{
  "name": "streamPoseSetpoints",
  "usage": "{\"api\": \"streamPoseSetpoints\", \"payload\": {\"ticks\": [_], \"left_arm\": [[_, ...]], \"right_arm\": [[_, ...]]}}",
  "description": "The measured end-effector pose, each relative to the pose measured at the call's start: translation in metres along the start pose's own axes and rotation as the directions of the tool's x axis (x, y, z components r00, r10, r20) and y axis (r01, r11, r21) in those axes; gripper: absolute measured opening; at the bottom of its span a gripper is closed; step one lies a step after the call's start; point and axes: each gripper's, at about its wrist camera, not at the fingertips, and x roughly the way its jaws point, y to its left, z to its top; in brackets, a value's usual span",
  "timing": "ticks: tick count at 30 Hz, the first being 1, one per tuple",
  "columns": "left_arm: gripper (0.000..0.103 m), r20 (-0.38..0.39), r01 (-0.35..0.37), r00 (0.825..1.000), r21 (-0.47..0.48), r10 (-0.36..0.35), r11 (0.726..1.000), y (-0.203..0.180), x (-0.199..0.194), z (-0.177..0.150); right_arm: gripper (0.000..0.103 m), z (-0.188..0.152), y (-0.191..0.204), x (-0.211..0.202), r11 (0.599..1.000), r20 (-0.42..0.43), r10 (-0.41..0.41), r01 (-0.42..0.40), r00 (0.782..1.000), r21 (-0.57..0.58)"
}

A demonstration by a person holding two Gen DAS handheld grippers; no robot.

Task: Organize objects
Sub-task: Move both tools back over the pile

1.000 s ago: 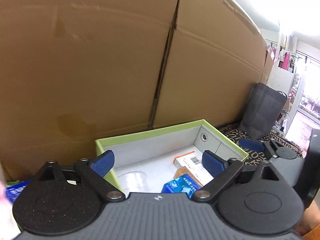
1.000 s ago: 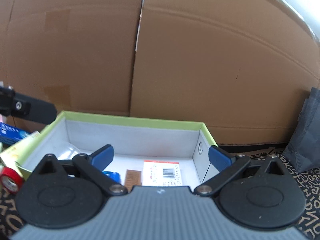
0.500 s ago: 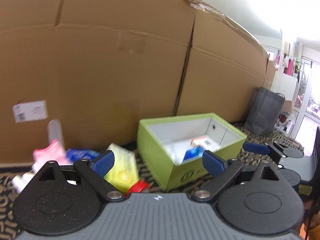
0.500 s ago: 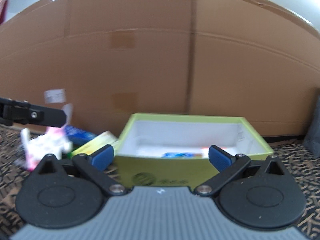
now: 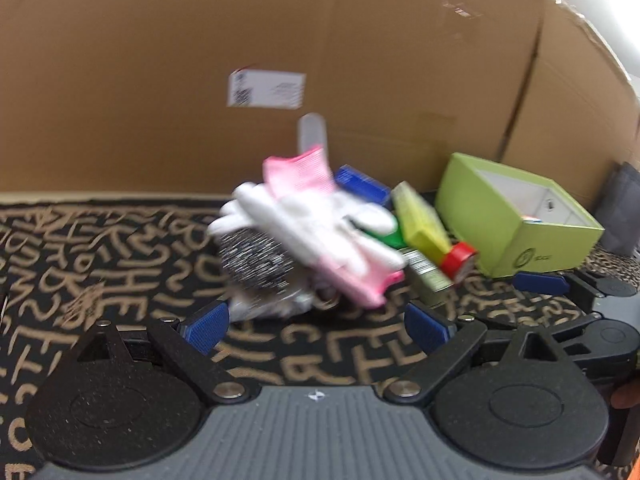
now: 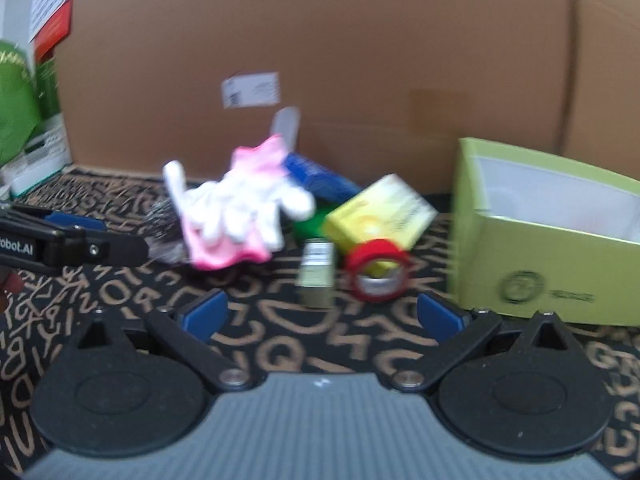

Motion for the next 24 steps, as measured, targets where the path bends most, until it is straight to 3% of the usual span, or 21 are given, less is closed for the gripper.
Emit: {"api": "streamPoseSetpoints", "payload": {"ticks": [4,8,13,14,15,17,18,20,23,24], "left_arm": [[0.098,-0.031,-0.035,0.999,-0.007,0.035,0.999,0.011,0.014,0.000],[0.097,-0.048,-0.023,0.999,-0.043,0.021,0.999,0.021,0.027,0.003],[0.093,-0.057,-0.013,0.998,-0.061,0.010,0.998,0.022,0.038,0.008],[0.093,-0.054,-0.015,0.998,-0.063,0.011,0.998,0.023,0.040,0.008],[0.093,-0.053,-0.021,0.998,-0.065,0.017,0.998,0.023,0.041,0.009],[0.084,-0.056,-0.025,0.998,-0.062,0.022,0.998,0.024,0.044,0.011],[0.075,-0.063,-0.025,0.998,-0.061,0.022,0.998,0.024,0.045,0.011],[0.063,-0.088,-0.021,0.996,-0.066,0.015,0.998,0.026,0.049,0.011],[0.051,-0.085,-0.018,0.996,-0.068,0.012,0.998,0.025,0.047,0.009],[0.037,-0.081,-0.018,0.997,-0.052,0.013,0.999,0.023,0.045,0.009]], "right_arm": [[0.103,0.006,0.020,0.028,0.999,-0.043,0.009,-0.011,0.999,-0.036],[0.103,0.009,0.029,0.053,1.000,-0.086,0.018,-0.020,0.996,-0.022],[0.088,0.012,0.037,0.064,0.999,-0.087,0.025,-0.029,0.996,-0.046],[0.079,0.013,0.038,0.067,0.998,-0.089,0.021,-0.025,0.996,-0.052],[0.061,0.013,0.038,0.069,0.998,-0.096,0.017,-0.023,0.995,-0.054],[0.033,0.014,0.037,0.072,0.999,-0.105,0.028,-0.033,0.994,-0.040],[0.023,0.014,0.036,0.071,0.998,-0.101,0.044,-0.047,0.994,-0.035],[0.011,0.014,0.035,0.067,0.998,-0.097,0.036,-0.040,0.995,-0.043],[0.006,0.013,0.032,0.056,0.998,-0.071,0.038,-0.041,0.997,-0.048],[0.005,0.013,0.030,0.052,0.998,-0.068,0.040,-0.043,0.997,-0.046]]}}
